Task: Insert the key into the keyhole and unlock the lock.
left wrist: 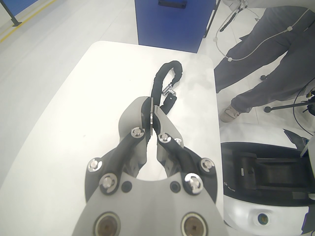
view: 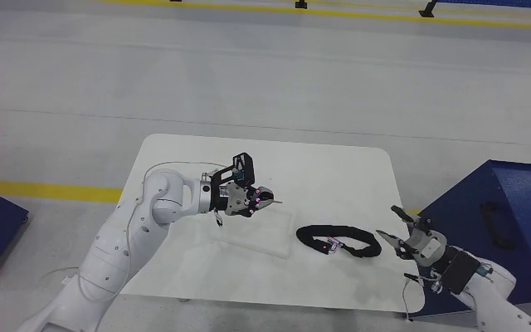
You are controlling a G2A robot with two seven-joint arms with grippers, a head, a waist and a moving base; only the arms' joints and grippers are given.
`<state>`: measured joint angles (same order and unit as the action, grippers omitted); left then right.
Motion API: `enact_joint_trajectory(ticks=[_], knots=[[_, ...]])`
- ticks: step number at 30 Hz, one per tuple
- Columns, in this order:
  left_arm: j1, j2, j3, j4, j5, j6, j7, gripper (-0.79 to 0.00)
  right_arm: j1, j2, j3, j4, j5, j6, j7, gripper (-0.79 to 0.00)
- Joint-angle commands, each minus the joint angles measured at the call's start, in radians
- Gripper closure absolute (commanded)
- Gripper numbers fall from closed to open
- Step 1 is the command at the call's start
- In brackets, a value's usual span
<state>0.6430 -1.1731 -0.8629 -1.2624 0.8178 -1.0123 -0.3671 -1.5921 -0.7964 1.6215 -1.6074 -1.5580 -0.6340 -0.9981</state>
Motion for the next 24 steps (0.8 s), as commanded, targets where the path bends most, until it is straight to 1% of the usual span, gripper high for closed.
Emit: enact_joint_trajectory(ticks=[1, 3, 5, 10, 11, 17, 18, 20, 22, 24], knots=[[0.000, 0.000, 0.000, 0.000, 0.000, 0.000, 0.000, 0.000, 0.043, 0.002, -0.006, 0.035, 0.144, -0.206, 0.291, -0.785], [0.000, 0.000, 0.000, 0.000, 0.000, 0.000, 0.000, 0.000, 0.075, 0.005, -0.024, 0.081, 0.214, -0.313, 0.525, -0.785], [0.000, 0.000, 0.000, 0.000, 0.000, 0.000, 0.000, 0.000, 0.117, 0.007, -0.044, 0.124, 0.314, -0.377, 0.733, -0.785], [0.000, 0.000, 0.000, 0.000, 0.000, 0.000, 0.000, 0.000, 0.189, 0.018, -0.143, 0.172, 0.595, -0.378, 1.196, -0.785], [0.000, 0.000, 0.000, 0.000, 0.000, 0.000, 0.000, 0.000, 0.213, 0.022, -0.154, 0.160, 0.647, -0.378, 1.257, -0.785], [0.000, 0.000, 0.000, 0.000, 0.000, 0.000, 0.000, 0.000, 0.213, 0.022, -0.154, 0.160, 0.647, -0.378, 1.257, -0.785], [0.000, 0.000, 0.000, 0.000, 0.000, 0.000, 0.000, 0.000, 0.204, 0.022, -0.170, 0.173, 0.613, -0.359, 1.306, -0.785], [0.000, 0.000, 0.000, 0.000, 0.000, 0.000, 0.000, 0.000, 0.216, 0.020, -0.207, 0.157, 0.570, -0.329, 1.379, -0.785], [0.000, 0.000, 0.000, 0.000, 0.000, 0.000, 0.000, 0.000, 0.232, 0.016, -0.241, 0.148, 0.527, -0.308, 1.416, -0.785], [0.000, 0.000, 0.000, 0.000, 0.000, 0.000, 0.000, 0.000, 0.243, 0.012, -0.267, 0.148, 0.493, -0.297, 1.427, -0.785]])
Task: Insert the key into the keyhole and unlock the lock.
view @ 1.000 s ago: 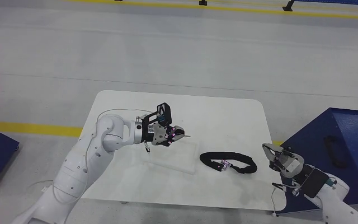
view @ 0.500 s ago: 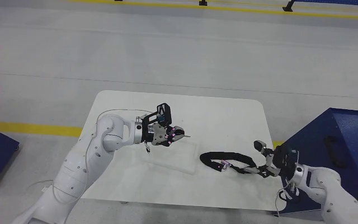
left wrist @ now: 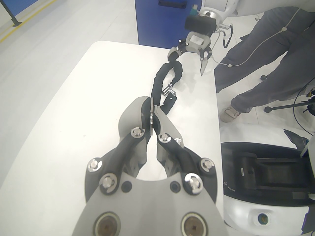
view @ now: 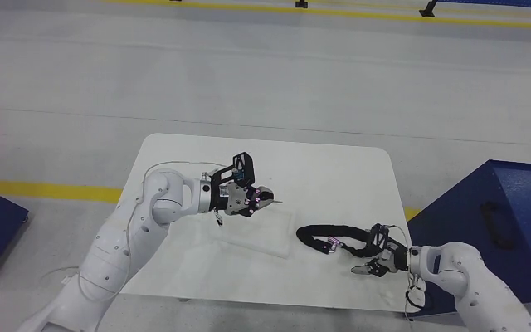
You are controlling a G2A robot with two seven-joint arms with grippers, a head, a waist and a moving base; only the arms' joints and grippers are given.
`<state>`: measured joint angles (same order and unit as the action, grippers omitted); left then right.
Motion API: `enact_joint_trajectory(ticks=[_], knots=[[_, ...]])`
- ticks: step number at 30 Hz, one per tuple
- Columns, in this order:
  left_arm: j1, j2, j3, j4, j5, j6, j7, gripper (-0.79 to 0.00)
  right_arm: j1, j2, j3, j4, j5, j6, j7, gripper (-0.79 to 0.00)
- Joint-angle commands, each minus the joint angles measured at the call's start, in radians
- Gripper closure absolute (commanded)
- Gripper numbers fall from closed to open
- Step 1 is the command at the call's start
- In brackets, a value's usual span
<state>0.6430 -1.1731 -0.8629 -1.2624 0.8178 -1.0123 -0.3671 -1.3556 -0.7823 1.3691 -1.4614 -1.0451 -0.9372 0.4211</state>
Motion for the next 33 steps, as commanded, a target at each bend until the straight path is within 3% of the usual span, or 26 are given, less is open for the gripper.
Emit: enact_joint_trajectory(ticks=[1, 5, 6, 8, 9, 24, 33], knots=[[0.000, 0.000, 0.000, 0.000, 0.000, 0.000, 0.000, 0.000, 0.011, -0.004, -0.025, 0.005, -0.029, 0.013, 0.009, -0.785], [0.000, 0.000, 0.000, 0.000, 0.000, 0.000, 0.000, 0.000, 0.031, -0.010, -0.053, 0.012, -0.059, 0.052, 0.016, -0.785], [0.000, 0.000, 0.000, 0.000, 0.000, 0.000, 0.000, 0.000, 0.034, -0.012, -0.057, 0.017, -0.054, 0.062, 0.012, -0.739], [0.000, 0.000, 0.000, 0.000, 0.000, 0.000, 0.000, 0.000, 0.044, -0.015, -0.064, 0.026, -0.044, 0.082, 0.018, -0.431], [0.000, 0.000, 0.000, 0.000, 0.000, 0.000, 0.000, 0.000, 0.050, -0.017, -0.067, 0.030, -0.033, 0.091, 0.022, -0.388], [0.000, 0.000, 0.000, 0.000, 0.000, 0.000, 0.000, 0.000, 0.133, -0.039, -0.144, 0.083, 0.090, 0.133, 0.156, -0.323], [0.000, 0.000, 0.000, 0.000, 0.000, 0.000, 0.000, 0.000, 0.175, -0.051, -0.188, 0.106, 0.118, 0.161, 0.204, -0.342]])
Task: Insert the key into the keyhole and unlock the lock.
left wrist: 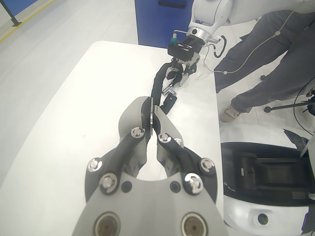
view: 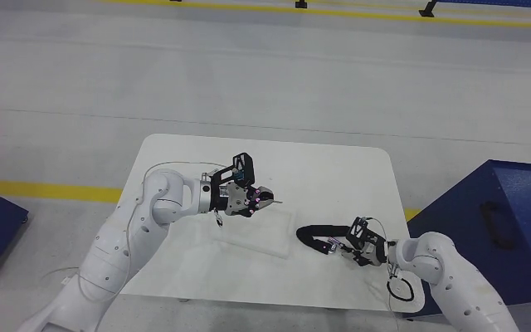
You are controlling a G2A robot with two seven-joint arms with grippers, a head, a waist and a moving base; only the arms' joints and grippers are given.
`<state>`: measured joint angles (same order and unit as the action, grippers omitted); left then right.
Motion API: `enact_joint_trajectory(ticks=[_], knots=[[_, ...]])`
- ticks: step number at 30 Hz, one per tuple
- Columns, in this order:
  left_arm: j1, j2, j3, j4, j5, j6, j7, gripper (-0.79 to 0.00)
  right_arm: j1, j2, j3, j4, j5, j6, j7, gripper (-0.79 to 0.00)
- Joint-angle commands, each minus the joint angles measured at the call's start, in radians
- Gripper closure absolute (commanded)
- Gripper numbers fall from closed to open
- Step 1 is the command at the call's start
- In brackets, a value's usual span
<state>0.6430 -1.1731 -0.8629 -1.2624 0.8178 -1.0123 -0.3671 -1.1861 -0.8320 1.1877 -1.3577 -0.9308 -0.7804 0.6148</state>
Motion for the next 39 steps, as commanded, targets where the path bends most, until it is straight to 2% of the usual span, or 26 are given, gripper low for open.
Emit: enact_joint_trajectory(ticks=[1, 5, 7, 8, 14, 17, 19, 23, 29, 30, 34, 39], knots=[[0.000, 0.000, 0.000, 0.000, 0.000, 0.000, 0.000, 0.000, 0.010, -0.003, -0.012, 0.004, 0.006, 0.007, 0.019, -0.345], [0.000, 0.000, 0.000, 0.000, 0.000, 0.000, 0.000, 0.000, 0.030, -0.009, -0.039, 0.017, 0.002, 0.029, 0.067, -0.259], [0.000, 0.000, 0.000, 0.000, 0.000, 0.000, 0.000, 0.000, 0.039, -0.012, -0.050, 0.024, 0.004, 0.037, 0.083, -0.129], [0.000, 0.000, 0.000, 0.000, 0.000, 0.000, 0.000, 0.000, 0.043, -0.013, -0.054, 0.028, 0.003, 0.042, 0.091, 0.000], [0.000, 0.000, 0.000, 0.000, 0.000, 0.000, 0.000, 0.000, 0.054, -0.016, -0.071, 0.022, -0.081, 0.086, 0.090, 0.000], [0.000, 0.000, 0.000, 0.000, 0.000, 0.000, 0.000, 0.000, 0.033, -0.011, -0.061, -0.023, -0.190, 0.135, 0.024, 0.000], [0.000, 0.000, 0.000, 0.000, 0.000, 0.000, 0.000, 0.000, -0.001, -0.004, -0.041, -0.069, -0.271, 0.165, -0.059, 0.000], [0.000, 0.000, 0.000, 0.000, 0.000, 0.000, 0.000, 0.000, -0.113, 0.021, 0.020, -0.178, -0.526, 0.274, -0.252, 0.000], [0.000, 0.000, 0.000, 0.000, 0.000, 0.000, 0.000, 0.000, -0.320, 0.052, 0.156, -0.273, -0.794, 0.544, -0.587, 0.000], [0.000, 0.000, 0.000, 0.000, 0.000, 0.000, 0.000, 0.000, -0.347, 0.054, 0.182, -0.281, -0.842, 0.622, -0.628, 0.000], [0.000, 0.000, 0.000, 0.000, 0.000, 0.000, 0.000, 0.000, -0.435, 0.056, 0.237, -0.293, -0.921, 0.803, -0.788, 0.000], [0.000, 0.000, 0.000, 0.000, 0.000, 0.000, 0.000, 0.000, -0.479, 0.051, 0.281, -0.292, -0.930, 0.912, -0.931, 0.000]])
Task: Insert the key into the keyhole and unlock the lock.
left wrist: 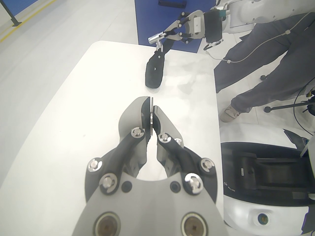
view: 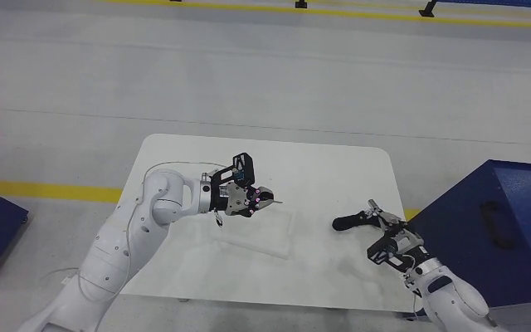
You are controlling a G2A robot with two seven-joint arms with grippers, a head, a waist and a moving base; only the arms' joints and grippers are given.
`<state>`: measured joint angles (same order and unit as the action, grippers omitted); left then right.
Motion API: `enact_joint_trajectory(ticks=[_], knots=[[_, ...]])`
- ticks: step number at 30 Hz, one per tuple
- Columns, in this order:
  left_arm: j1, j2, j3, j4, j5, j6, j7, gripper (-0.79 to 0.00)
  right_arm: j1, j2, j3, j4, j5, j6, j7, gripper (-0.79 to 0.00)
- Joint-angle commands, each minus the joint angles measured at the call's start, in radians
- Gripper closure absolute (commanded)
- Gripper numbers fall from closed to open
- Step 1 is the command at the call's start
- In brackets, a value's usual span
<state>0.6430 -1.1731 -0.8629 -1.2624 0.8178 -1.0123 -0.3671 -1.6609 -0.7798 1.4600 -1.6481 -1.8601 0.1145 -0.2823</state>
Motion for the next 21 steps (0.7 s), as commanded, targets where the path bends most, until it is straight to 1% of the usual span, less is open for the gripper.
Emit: enact_joint_trajectory(ticks=[1, 7, 11, 13, 15, 21], knots=[[0.000, 0.000, 0.000, 0.000, 0.000, 0.000, 0.000, 0.000, -0.010, -0.002, 0.014, -0.001, -0.002, 0.031, -0.062, 0.000], [0.000, 0.000, 0.000, 0.000, 0.000, 0.000, 0.000, 0.000, -0.039, -0.008, 0.036, -0.019, -0.050, 0.102, -0.203, 0.000], [0.000, 0.000, 0.000, 0.000, 0.000, 0.000, 0.000, 0.000, -0.083, -0.010, 0.064, -0.071, -0.072, 0.134, -0.312, 0.000], [0.000, 0.000, 0.000, 0.000, 0.000, 0.000, 0.000, 0.000, -0.108, -0.010, 0.081, -0.103, -0.064, 0.137, -0.356, 0.000], [0.000, 0.000, 0.000, 0.000, 0.000, 0.000, 0.000, 0.000, -0.145, -0.011, 0.114, -0.147, -0.023, 0.129, -0.434, 0.000], [0.000, 0.000, 0.000, 0.000, 0.000, 0.000, 0.000, 0.000, -0.150, -0.011, 0.120, -0.150, -0.014, 0.125, -0.443, 0.000]])
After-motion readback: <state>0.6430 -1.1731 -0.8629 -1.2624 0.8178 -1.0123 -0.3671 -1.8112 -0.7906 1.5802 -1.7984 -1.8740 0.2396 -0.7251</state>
